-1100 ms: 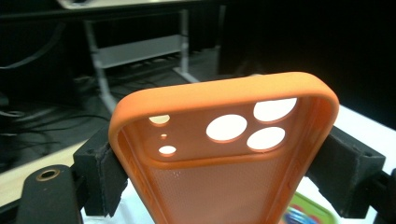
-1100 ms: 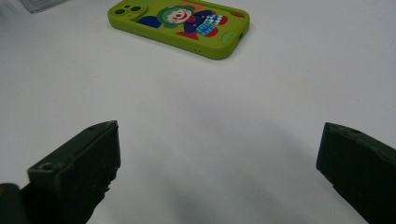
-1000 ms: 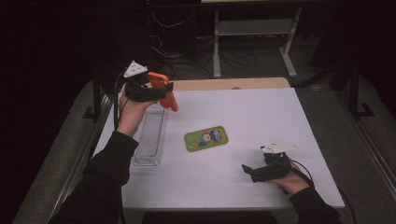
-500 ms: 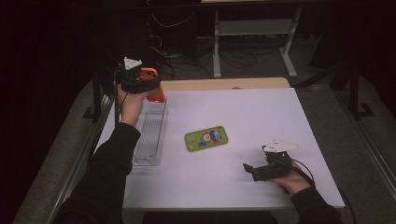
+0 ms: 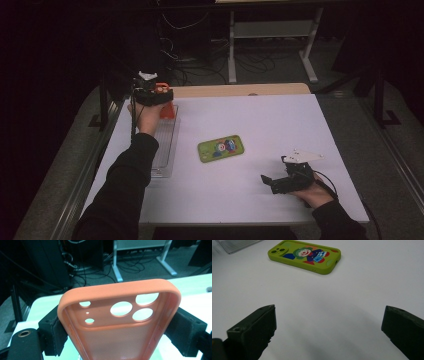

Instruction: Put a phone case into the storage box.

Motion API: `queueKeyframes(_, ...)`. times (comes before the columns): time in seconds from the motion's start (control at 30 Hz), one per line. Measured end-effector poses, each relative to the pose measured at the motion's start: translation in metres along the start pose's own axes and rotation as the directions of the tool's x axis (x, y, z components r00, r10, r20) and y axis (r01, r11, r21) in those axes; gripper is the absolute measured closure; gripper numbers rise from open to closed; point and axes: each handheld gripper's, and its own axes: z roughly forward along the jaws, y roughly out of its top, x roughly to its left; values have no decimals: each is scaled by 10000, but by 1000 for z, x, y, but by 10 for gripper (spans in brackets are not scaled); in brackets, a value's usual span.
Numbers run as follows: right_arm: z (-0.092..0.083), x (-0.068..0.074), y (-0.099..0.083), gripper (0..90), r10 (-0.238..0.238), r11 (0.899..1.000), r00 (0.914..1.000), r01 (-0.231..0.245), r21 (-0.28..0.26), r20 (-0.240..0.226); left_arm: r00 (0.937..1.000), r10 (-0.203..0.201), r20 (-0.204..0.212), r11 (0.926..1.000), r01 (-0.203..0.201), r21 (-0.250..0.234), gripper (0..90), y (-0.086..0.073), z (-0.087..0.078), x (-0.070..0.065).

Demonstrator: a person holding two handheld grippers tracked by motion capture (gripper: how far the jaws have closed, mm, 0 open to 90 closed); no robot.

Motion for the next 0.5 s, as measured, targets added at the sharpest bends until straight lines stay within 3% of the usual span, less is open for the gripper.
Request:
queueKeyframes(0.17, 0, 0, 0, 0, 7, 10000, 10000, -7, -32, 3, 10000, 50, -77, 9996, -48, 286, 146, -7, 6, 1)
queueKeyframes(0.2, 0, 0, 0, 0, -3, 10000, 10000, 3, -37, 8, 9999, -146, -54, 9998, 147, 146, 145, -8, 8, 0)
queueKeyframes(0.27, 0, 0, 0, 0, 13, 10000, 10000, -13, -20, -4, 10000, 66, -62, 9995, -64, 314, 144, -8, 9, 0)
queueKeyframes(0.37, 0, 0, 0, 0, 4, 10000, 10000, -4, -36, 8, 10000, -19, -34, 9998, 20, 213, 144, -9, 11, -3)
queueKeyframes(0.5, 0, -1, 1, 0, 15, 10000, 10000, -15, -45, -2, 9997, 159, -159, 9997, -156, 188, 139, -10, 13, -5)
